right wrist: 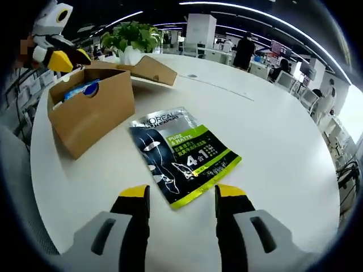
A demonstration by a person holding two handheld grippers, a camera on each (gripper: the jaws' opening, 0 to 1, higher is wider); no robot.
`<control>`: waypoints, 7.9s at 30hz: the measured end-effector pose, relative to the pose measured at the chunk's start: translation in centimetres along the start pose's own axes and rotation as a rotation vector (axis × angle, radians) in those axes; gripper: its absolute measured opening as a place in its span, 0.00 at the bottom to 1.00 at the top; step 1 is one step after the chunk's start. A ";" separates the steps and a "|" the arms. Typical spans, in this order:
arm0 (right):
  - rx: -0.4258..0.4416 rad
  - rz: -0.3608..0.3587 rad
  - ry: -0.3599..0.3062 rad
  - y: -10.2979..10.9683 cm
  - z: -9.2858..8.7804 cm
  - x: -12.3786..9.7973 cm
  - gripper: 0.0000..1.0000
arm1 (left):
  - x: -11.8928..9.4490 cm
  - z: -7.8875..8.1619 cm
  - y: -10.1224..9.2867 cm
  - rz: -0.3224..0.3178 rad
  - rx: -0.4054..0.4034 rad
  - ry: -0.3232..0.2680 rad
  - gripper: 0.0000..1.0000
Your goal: Operate the shoe box by opening the lid, removing the specified soft item, and placing it in the target area until the item is outside and the box remains undamaged.
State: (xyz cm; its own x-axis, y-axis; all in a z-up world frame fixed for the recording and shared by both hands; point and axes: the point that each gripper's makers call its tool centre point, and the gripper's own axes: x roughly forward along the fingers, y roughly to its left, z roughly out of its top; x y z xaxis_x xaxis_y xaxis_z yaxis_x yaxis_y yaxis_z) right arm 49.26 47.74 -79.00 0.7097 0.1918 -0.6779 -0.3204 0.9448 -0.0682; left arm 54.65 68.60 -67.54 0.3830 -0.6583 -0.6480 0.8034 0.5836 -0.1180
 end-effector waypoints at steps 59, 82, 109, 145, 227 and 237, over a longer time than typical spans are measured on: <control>-0.205 0.141 0.035 -2.1 2.3 0.1 0.36 | -11.9 -10.0 10.6 0.285 -0.220 0.000 0.44; -0.216 0.238 -0.102 4.0 9.4 -2.9 0.35 | -13.3 -13.9 13.1 0.404 -0.317 0.052 0.29; -0.281 0.327 -0.152 10.8 12.9 -1.7 0.34 | -12.1 -15.4 14.0 0.436 -0.474 0.028 0.08; -0.222 0.476 -0.140 20.0 15.7 2.9 0.28 | -11.9 -15.7 14.5 0.514 -0.539 0.009 0.03; -0.014 0.453 -0.107 20.5 15.4 5.2 0.00 | -12.1 -15.1 14.4 0.493 -0.439 0.051 0.05; -0.012 0.436 -0.096 19.3 14.9 4.9 0.00 | -13.0 -13.2 14.6 0.518 -0.366 0.027 0.14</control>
State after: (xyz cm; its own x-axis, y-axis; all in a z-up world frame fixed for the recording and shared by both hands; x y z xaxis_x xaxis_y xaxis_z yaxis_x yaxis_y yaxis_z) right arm 55.88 70.82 -72.71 0.5618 0.5956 -0.5742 -0.6095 0.7672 0.1995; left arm 55.40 91.94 -70.79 0.6650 -0.2372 -0.7082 0.3067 0.9513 -0.0305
